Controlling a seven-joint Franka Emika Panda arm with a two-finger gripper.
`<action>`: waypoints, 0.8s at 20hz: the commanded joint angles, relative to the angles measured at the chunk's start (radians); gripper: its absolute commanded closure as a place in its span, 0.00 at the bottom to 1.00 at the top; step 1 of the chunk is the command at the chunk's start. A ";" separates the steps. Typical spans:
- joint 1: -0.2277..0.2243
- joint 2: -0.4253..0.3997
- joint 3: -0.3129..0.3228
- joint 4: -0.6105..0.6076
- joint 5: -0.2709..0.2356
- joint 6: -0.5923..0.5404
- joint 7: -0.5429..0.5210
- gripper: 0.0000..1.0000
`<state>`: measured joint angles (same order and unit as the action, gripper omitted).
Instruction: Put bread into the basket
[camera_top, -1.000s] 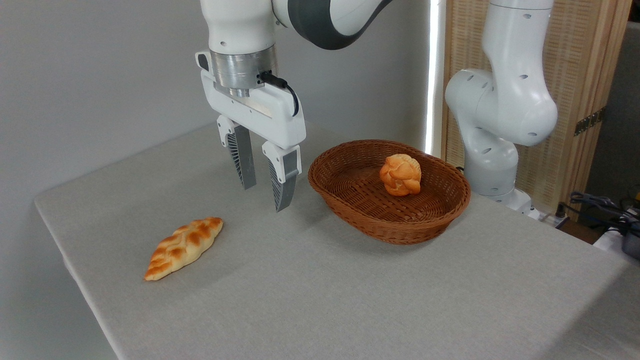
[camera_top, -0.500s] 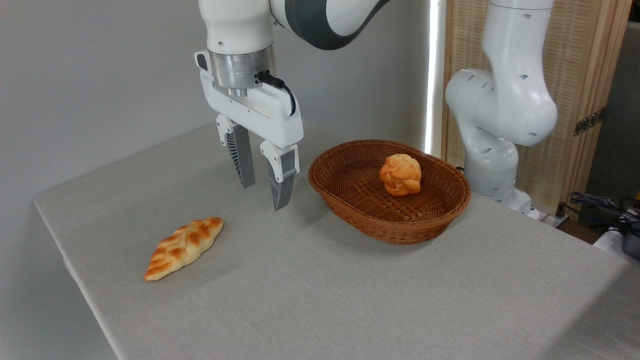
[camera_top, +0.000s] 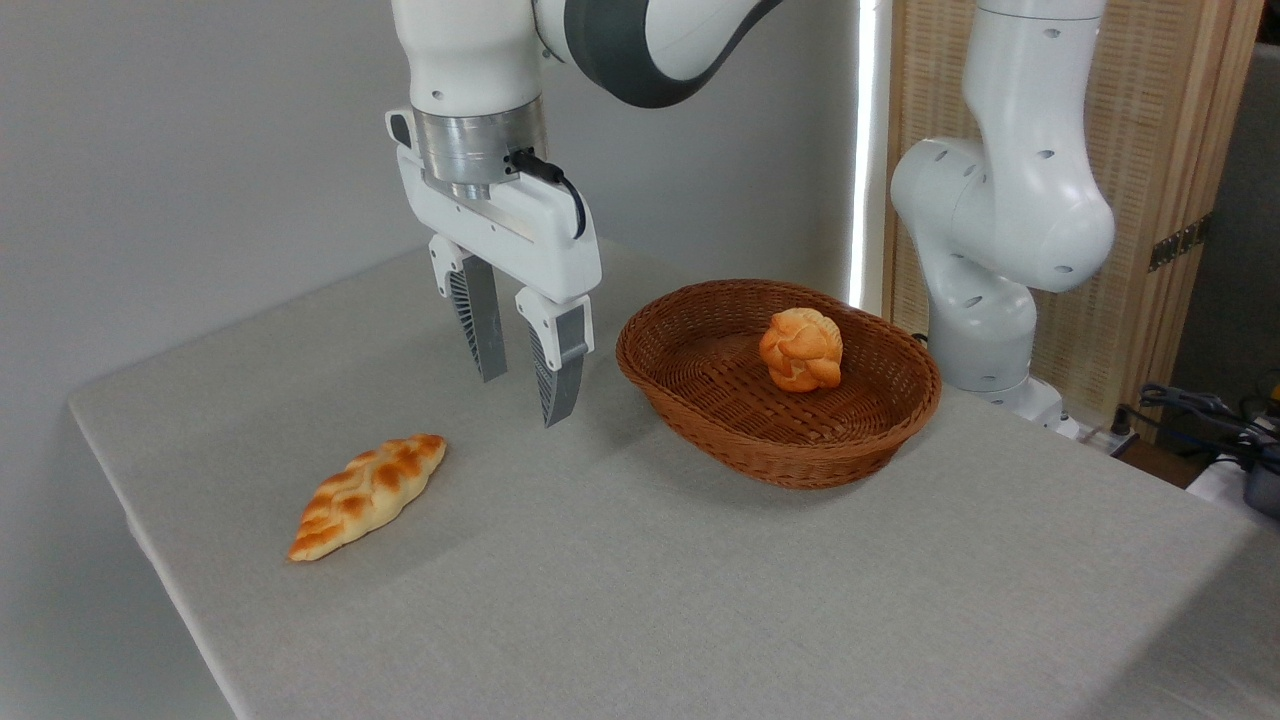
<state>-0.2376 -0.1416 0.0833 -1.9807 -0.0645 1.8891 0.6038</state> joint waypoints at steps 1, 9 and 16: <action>-0.005 0.010 0.001 0.016 0.002 -0.007 -0.018 0.00; -0.006 0.010 0.001 0.016 0.002 -0.018 -0.019 0.00; -0.006 0.007 -0.011 0.016 0.003 -0.027 -0.021 0.00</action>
<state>-0.2393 -0.1411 0.0799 -1.9807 -0.0645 1.8832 0.6038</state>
